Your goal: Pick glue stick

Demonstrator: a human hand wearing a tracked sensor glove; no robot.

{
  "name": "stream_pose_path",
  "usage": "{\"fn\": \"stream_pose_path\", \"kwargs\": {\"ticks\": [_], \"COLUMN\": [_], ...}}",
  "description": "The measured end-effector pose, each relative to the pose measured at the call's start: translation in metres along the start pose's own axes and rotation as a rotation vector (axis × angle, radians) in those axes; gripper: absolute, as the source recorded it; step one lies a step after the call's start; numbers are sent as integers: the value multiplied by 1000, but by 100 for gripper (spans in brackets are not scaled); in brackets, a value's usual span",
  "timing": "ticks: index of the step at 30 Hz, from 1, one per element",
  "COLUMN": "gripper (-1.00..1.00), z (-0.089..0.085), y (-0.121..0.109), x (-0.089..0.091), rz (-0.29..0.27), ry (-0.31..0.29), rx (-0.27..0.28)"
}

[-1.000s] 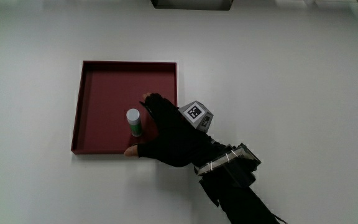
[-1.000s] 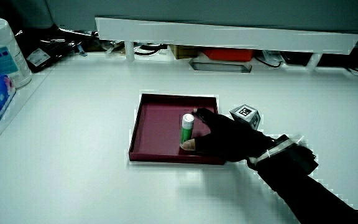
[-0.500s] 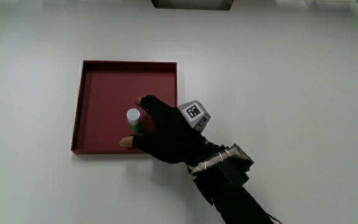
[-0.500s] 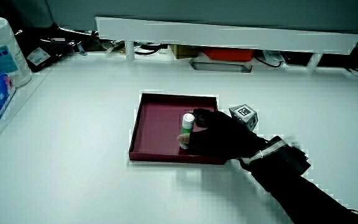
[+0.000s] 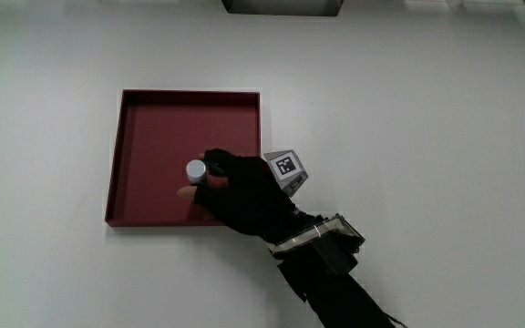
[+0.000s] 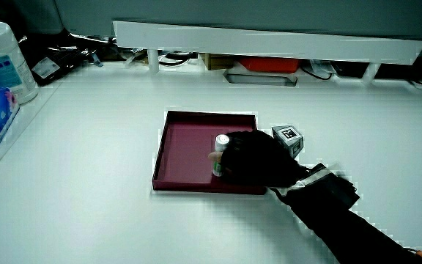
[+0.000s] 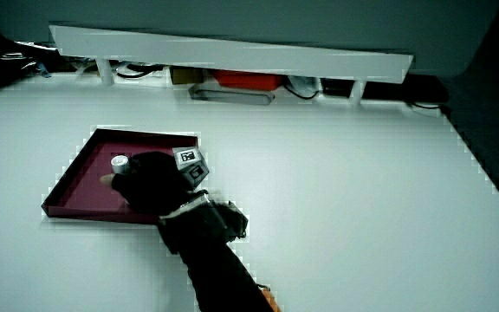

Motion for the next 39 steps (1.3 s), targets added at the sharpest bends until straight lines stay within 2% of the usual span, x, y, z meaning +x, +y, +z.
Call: {"fn": "stream_pose_path", "kwargs": {"ticks": [3,5,6,8,13,14,15,20,22,24,27,28,33,36,37,39], "gripper": [66,71,74,80,94,97,100,100,100,100,100,100,100,100,100,100], "z": [-1,-2,-2,-1,0,1,1,6,10,13,21,25,42,52,56,65], "y": [0,1,0,0,-2,-3,-3,-8,-11,-15,-19,-21,-34,-43,-46,-54], "x": [-1,1,0,0,1,1,0,-10,-14,-22,-32,-36,-52,-62,-64,-69], "rz": [7,33,9,11,43,31,40,74,85,113,129,140,170,179,203,168], "ry": [-4,4,5,12,25,11,21,30,11,28,6,-19,-41,-30,-25,-34], "rx": [15,29,31,35,61,63,61,65,60,54,50,50,55,48,49,56]}}
